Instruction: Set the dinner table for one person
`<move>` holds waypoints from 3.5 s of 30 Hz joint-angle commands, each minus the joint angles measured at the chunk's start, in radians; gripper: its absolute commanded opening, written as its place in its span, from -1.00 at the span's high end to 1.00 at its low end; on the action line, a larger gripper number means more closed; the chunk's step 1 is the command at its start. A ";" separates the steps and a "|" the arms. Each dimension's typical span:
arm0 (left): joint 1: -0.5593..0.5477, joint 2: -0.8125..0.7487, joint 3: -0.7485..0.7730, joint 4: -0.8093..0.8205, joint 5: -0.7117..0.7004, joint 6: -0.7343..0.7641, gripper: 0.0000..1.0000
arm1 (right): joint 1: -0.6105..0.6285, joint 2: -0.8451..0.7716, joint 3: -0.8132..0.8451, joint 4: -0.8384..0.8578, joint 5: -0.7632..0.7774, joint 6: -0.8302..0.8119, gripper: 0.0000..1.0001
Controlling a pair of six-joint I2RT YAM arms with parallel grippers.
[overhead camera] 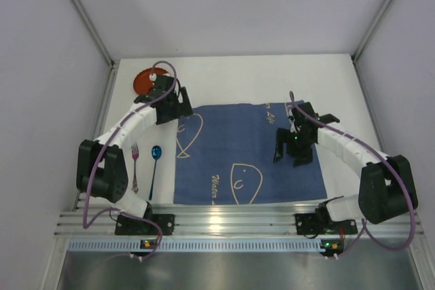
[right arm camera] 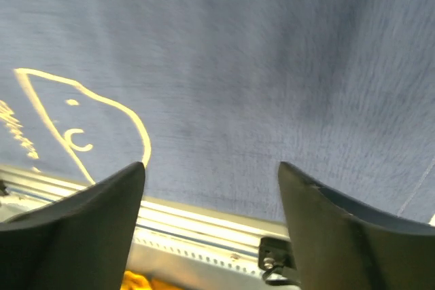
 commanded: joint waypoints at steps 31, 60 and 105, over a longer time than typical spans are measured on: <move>0.279 0.360 0.231 -0.032 -0.018 0.039 0.77 | -0.003 -0.049 0.129 -0.109 0.041 -0.047 -0.86; -0.540 0.349 0.777 -0.336 -0.030 0.032 1.00 | 0.075 0.174 0.661 -0.151 -0.077 -0.047 -0.32; 0.070 0.173 0.477 -0.238 0.021 0.038 -0.96 | -0.176 0.640 0.770 -0.014 0.248 0.000 0.60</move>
